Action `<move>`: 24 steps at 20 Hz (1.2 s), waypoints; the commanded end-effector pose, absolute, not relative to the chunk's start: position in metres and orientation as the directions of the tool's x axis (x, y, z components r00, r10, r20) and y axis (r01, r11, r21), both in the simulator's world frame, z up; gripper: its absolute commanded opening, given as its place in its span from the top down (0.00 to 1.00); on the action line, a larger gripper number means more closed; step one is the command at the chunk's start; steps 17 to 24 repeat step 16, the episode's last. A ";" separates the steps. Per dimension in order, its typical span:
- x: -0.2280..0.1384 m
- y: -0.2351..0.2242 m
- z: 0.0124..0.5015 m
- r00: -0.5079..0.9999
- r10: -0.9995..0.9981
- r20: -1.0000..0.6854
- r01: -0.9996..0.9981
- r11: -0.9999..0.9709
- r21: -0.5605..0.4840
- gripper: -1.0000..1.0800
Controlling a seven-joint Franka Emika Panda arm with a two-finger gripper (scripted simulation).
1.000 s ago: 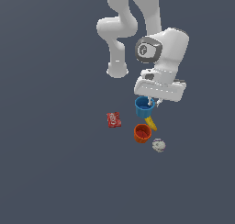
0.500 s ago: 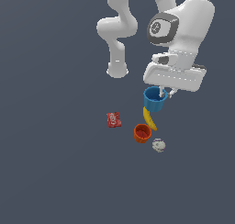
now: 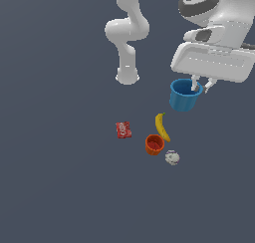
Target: Pick up a designated object from a clutter of objects.
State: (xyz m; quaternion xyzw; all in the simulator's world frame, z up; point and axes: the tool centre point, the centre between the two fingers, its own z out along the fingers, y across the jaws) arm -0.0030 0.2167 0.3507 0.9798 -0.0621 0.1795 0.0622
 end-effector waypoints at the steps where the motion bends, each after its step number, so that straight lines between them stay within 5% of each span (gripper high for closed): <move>1: 0.002 0.222 0.369 0.927 -0.100 0.362 -0.146 -0.984 0.100 1.00; 24: 0.016 0.234 0.409 0.925 -0.102 0.367 -0.150 -0.983 0.104 1.00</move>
